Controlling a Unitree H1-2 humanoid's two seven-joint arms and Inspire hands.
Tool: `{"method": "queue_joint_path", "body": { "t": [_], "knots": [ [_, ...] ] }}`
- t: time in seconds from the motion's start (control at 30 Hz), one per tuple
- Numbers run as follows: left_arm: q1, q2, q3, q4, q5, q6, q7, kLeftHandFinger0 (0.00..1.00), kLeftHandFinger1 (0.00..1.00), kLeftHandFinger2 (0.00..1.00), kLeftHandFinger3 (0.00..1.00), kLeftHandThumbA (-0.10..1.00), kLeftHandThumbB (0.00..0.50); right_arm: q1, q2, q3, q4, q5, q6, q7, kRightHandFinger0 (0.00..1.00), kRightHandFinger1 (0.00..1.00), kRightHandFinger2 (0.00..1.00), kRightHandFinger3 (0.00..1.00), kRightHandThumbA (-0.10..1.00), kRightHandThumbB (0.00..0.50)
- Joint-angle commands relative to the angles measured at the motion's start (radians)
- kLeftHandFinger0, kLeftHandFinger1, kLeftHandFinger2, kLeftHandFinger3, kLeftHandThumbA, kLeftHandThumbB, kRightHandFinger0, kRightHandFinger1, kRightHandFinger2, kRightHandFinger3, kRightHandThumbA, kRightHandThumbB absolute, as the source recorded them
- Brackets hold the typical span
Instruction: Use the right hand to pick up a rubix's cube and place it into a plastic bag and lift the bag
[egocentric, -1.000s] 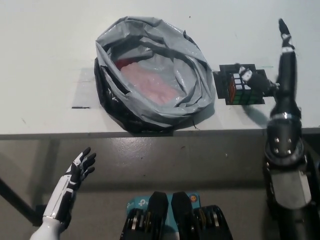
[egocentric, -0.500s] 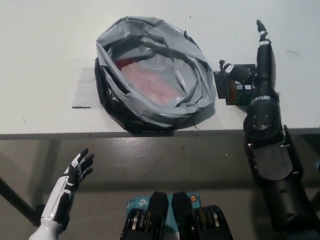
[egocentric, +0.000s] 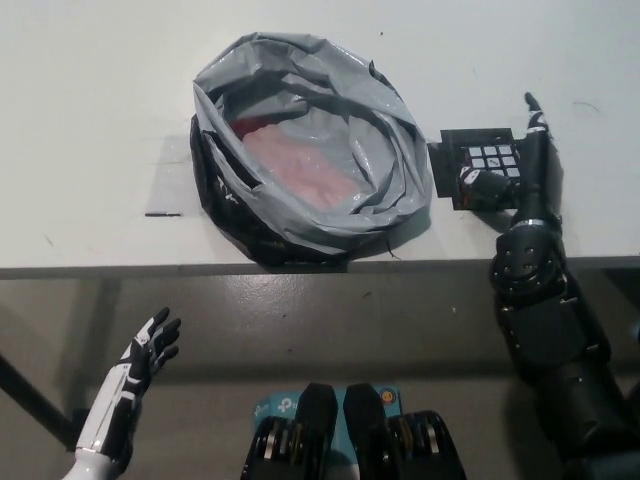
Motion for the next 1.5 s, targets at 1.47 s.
{"method": "queue_joint_path", "body": {
  "t": [1.47],
  "knots": [
    [-0.023,0.01,0.027,-0.021,0.001,-0.038,0.005,1.0,1.0,1.0,1.0,1.0,0.238,-0.118,0.007,0.005,0.185,0.148,-0.044,-0.029,1.0,1.0,1.0,1.0,0.87,0.448]
  ]
}}
